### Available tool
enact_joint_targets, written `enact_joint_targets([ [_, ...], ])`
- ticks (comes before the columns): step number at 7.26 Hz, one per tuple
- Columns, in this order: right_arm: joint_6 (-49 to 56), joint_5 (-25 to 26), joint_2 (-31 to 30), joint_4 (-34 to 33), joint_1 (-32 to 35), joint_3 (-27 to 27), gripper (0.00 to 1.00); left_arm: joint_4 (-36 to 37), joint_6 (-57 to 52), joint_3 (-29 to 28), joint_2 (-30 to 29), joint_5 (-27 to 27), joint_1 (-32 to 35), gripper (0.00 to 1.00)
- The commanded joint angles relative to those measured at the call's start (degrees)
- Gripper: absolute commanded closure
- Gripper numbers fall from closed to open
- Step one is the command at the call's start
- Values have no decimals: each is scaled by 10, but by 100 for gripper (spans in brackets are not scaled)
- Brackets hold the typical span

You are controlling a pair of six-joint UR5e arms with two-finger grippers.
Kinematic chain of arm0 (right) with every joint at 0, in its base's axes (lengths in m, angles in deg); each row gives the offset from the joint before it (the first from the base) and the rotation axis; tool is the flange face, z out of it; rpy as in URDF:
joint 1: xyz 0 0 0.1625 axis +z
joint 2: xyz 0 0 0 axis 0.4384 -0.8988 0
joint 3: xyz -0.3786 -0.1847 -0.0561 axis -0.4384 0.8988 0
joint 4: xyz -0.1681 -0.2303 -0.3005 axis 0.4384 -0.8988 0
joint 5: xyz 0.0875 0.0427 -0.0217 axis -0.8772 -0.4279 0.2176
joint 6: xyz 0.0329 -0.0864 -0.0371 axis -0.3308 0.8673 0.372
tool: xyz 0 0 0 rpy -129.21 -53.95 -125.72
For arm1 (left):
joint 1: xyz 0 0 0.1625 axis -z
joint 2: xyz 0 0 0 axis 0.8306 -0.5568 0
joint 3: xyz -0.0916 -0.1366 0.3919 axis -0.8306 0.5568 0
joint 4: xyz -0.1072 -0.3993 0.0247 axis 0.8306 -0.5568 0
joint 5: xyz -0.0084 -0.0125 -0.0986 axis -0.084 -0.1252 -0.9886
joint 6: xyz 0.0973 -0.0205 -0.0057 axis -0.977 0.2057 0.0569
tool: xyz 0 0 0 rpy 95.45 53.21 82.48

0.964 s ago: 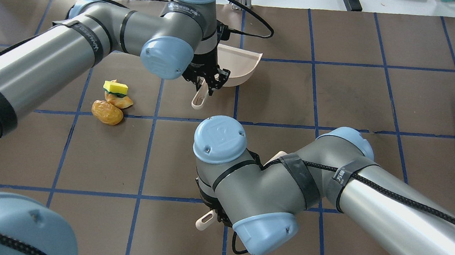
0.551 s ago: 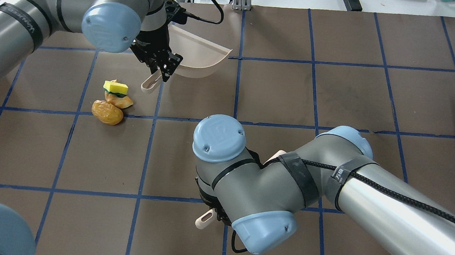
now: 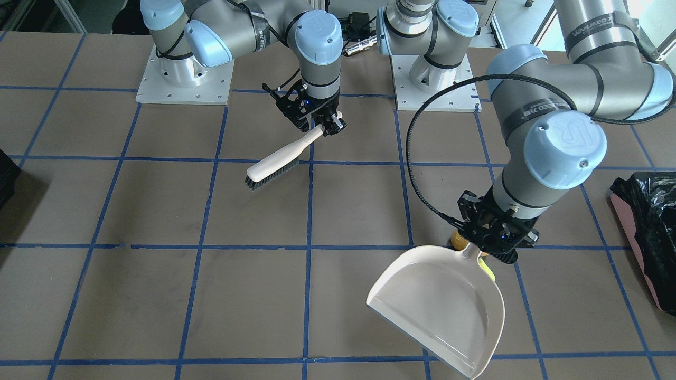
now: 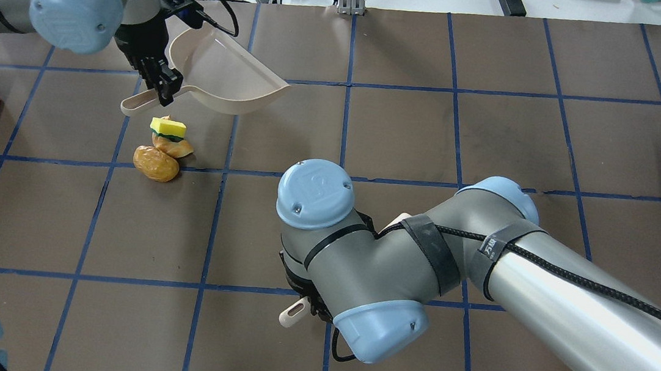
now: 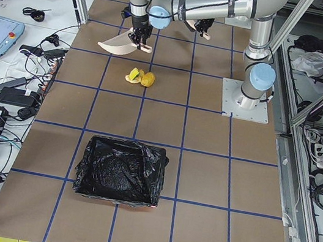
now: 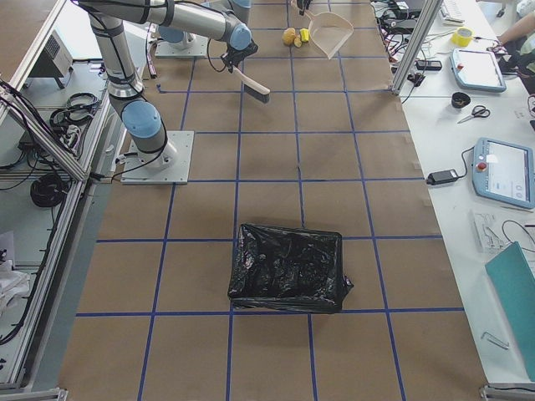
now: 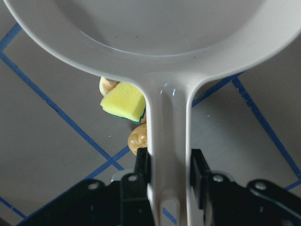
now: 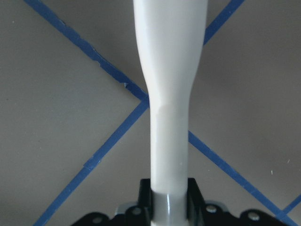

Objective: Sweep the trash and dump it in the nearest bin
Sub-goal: 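Lift the dustpan with the left gripper and carry it beside the trash pile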

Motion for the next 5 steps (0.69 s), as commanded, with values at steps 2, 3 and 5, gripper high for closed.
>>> enact_joint_targets([
  [2, 2, -3, 1, 1, 0, 9, 100, 7, -216, 30, 23, 9, -70, 100],
  [3, 1, -1, 6, 3, 0, 10, 100, 14, -346, 37, 25, 5, -121, 100],
  [5, 1, 1, 8, 3, 0, 12, 100, 28, -547, 40, 24, 3, -198, 100],
])
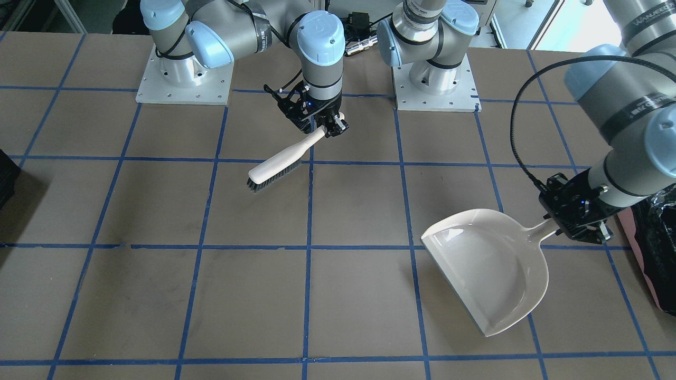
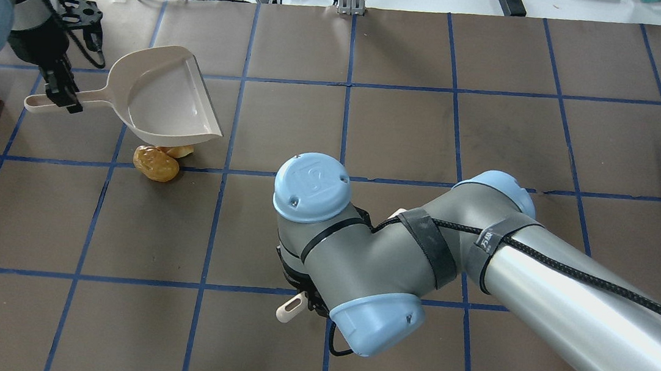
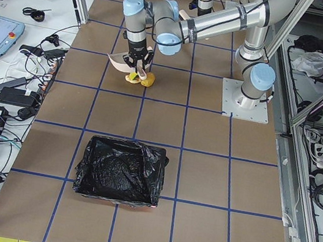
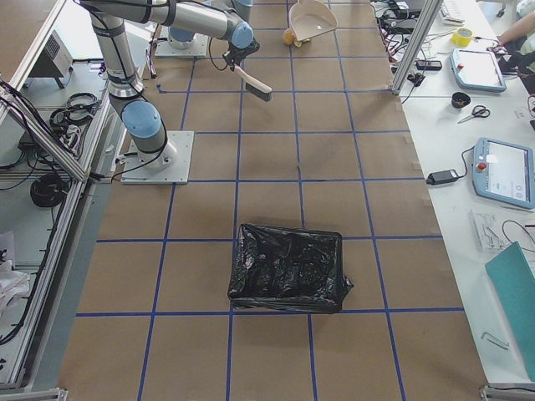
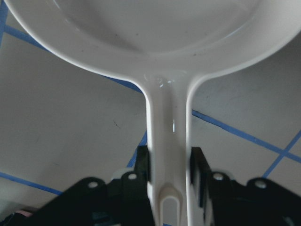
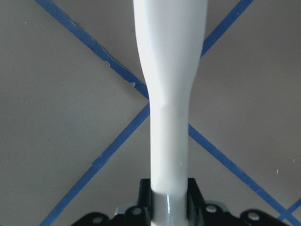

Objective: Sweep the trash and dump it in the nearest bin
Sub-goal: 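Lower the dustpan edge to the table while the right gripper brings the brush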

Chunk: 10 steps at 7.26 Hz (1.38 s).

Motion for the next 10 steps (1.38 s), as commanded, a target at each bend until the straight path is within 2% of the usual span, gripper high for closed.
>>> enact_joint_targets([
  [1, 1, -2, 1, -1, 0, 3, 100, 11, -201, 3, -2, 0, -70, 100],
  [2, 2, -4, 5, -2, 0, 8, 100, 38, -267, 3, -7, 2, -84, 100],
  [3, -4, -3, 26, 1, 0, 42, 100, 55, -316, 10, -10, 3, -96, 100],
  [4, -11, -2, 71, 7, 0, 96, 100, 102, -350, 30, -15, 15, -107, 100],
  [5, -38, -4, 124, 13, 2, 157, 100, 166, -361, 53, -22, 30, -108, 100],
  [6, -38, -16, 150, 45, 13, 208, 100, 184, -362, 55, -29, 30, -108, 100],
  [8, -43, -65, 198, 52, 36, 289, 100, 209, -357, 42, -50, 46, -118, 100],
  [9, -50, -67, 226, 71, 52, 335, 100, 209, -350, 49, -56, 46, -118, 100],
  [10, -58, -91, 246, 85, 65, 375, 100, 209, -326, 51, -64, 45, -118, 100],
])
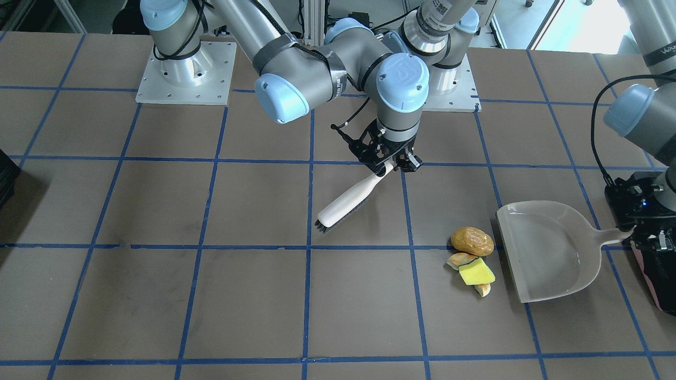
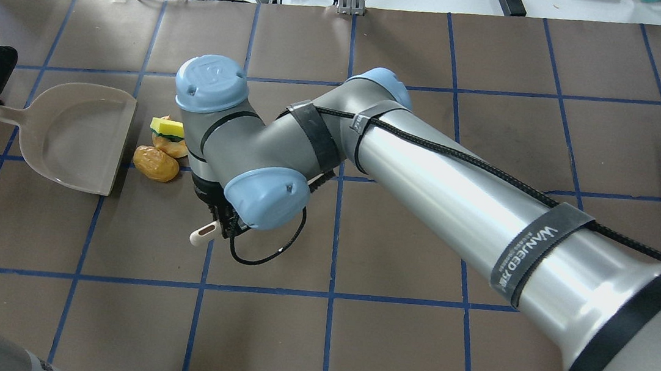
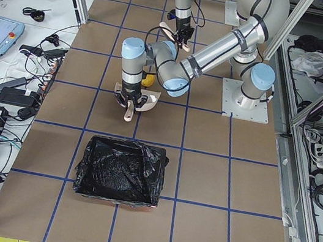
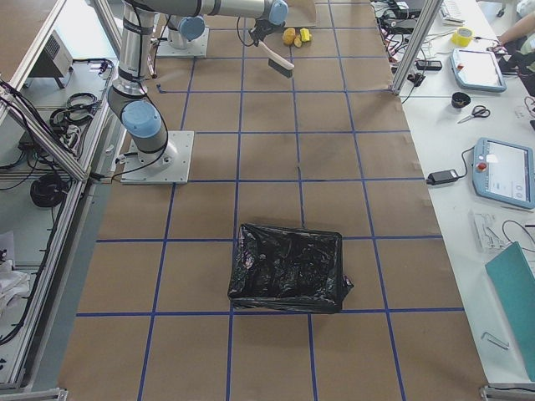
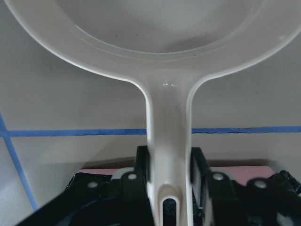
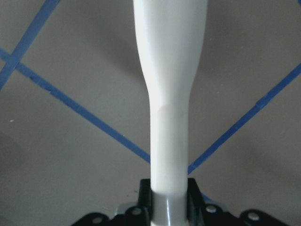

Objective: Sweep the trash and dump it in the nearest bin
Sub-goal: 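Lower the dustpan edge to the table while the right gripper brings the brush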

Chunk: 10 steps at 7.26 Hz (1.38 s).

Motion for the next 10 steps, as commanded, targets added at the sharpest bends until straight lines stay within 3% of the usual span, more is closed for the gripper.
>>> enact_joint_targets([
  [1, -10, -42, 43, 18, 33, 79, 100, -4, 35, 6, -6, -1, 1, 100],
  [3, -10, -45, 76, 14, 49, 113, 100, 1, 39, 7, -13, -5, 2, 100],
  [7, -14, -46, 185, 16, 77, 243, 100, -6, 22, 7, -16, -7, 4, 100],
  [10, 23, -44, 224, 16, 89, 284, 100, -11, -6, 7, -17, -7, 4, 100],
])
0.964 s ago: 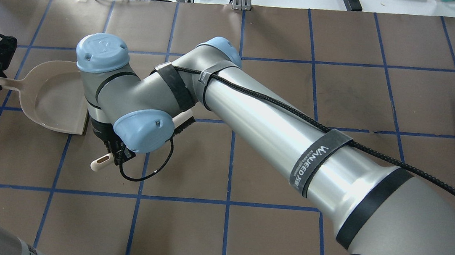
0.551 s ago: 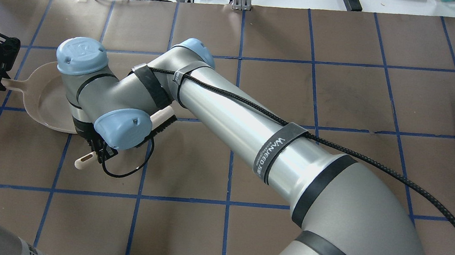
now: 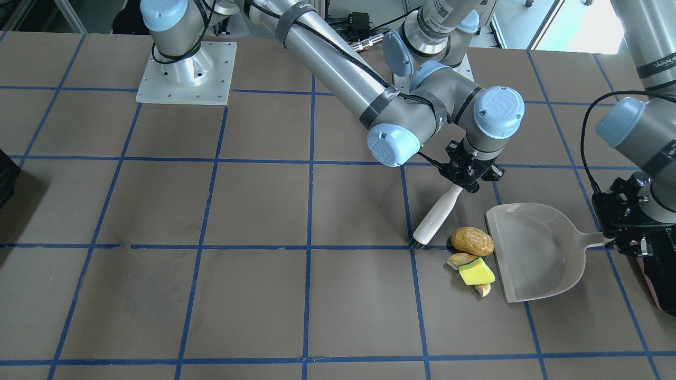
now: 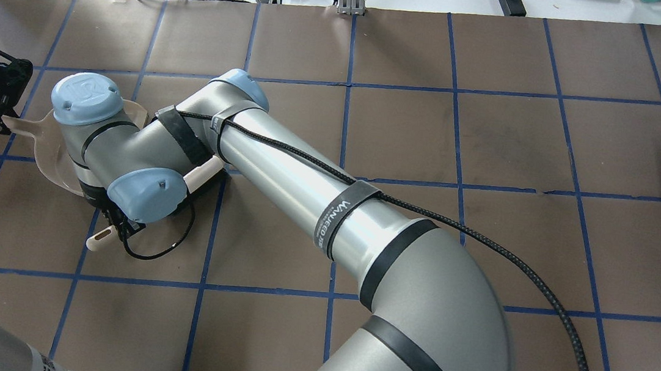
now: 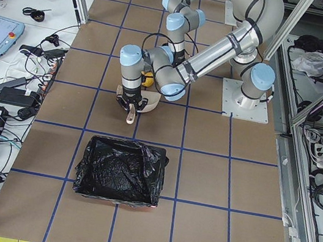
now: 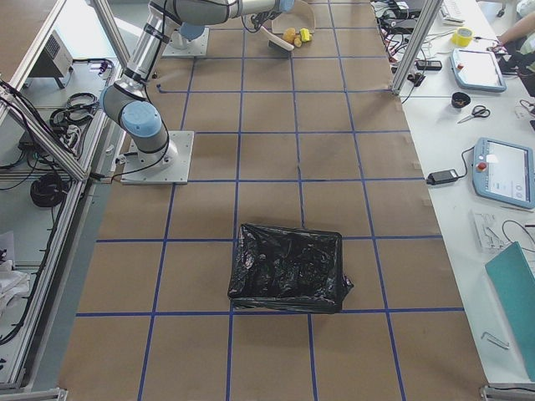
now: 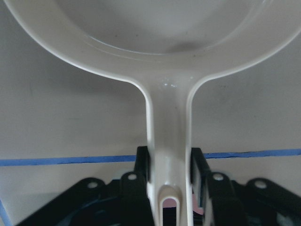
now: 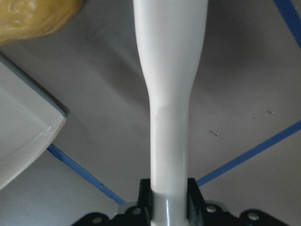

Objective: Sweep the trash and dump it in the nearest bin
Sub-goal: 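Sweep the trash into the dustpan with the brush in the right gripper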

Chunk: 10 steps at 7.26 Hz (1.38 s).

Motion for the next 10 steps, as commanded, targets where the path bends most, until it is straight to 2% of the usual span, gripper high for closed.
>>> enact_joint_targets([
  [1, 76, 3, 12, 7, 2, 15, 100, -4, -6, 0, 0, -1, 0, 100],
  [2, 161, 1, 12, 19, 1, 16, 100, -4, -6, 1, 0, -1, 0, 100],
  [7, 413, -12, 11, 20, 10, 43, 100, -4, 8, 11, -2, -9, 0, 100],
  [9, 465, -12, 13, 17, 22, 53, 100, -4, 16, 11, -2, -9, 0, 100],
  [10, 443, -10, 8, 31, 22, 51, 100, -4, 16, 11, -3, -9, 0, 100],
])
